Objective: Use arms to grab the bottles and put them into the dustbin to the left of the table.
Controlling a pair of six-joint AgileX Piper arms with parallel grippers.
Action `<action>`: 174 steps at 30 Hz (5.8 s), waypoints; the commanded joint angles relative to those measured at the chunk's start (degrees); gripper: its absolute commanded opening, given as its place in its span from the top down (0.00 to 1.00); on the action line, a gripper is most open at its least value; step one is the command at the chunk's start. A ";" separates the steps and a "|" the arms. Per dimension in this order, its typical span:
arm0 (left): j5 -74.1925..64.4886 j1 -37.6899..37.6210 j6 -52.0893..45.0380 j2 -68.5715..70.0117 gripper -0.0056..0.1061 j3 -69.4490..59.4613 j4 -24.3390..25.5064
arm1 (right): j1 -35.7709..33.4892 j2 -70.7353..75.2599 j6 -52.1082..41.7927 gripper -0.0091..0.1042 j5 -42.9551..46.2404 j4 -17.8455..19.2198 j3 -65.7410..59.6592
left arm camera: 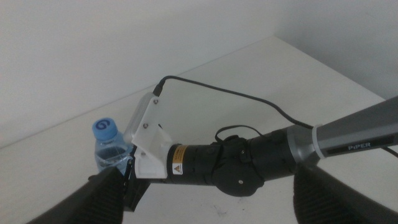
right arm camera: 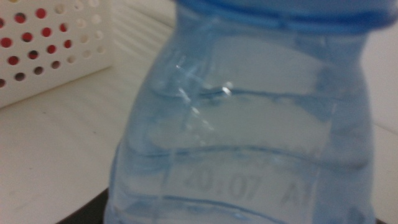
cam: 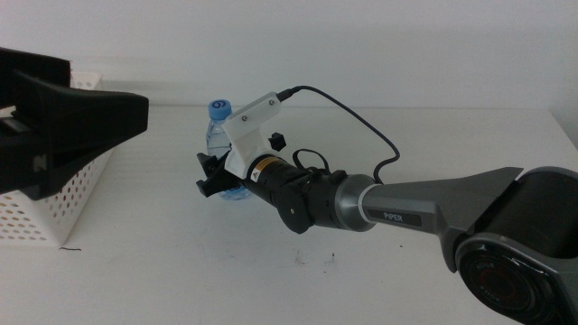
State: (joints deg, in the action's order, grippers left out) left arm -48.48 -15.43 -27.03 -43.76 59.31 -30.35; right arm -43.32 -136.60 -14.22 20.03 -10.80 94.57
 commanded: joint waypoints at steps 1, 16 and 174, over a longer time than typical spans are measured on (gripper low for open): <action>0.78 -0.39 0.30 0.21 0.11 -0.33 -0.12 | -0.27 0.56 -0.36 0.94 3.56 0.16 1.01; 0.78 -0.39 0.30 0.21 0.11 -0.33 -0.12 | -0.62 0.42 0.79 0.19 -2.92 0.16 1.01; 108.06 -3.82 35.28 -47.60 0.11 -41.75 37.90 | 3.92 87.02 6.95 0.20 -62.30 1.29 -26.28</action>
State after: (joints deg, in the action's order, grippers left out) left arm 58.44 -20.36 6.71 -90.04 16.19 5.65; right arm -39.90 -49.76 -7.08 -42.94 -9.75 67.68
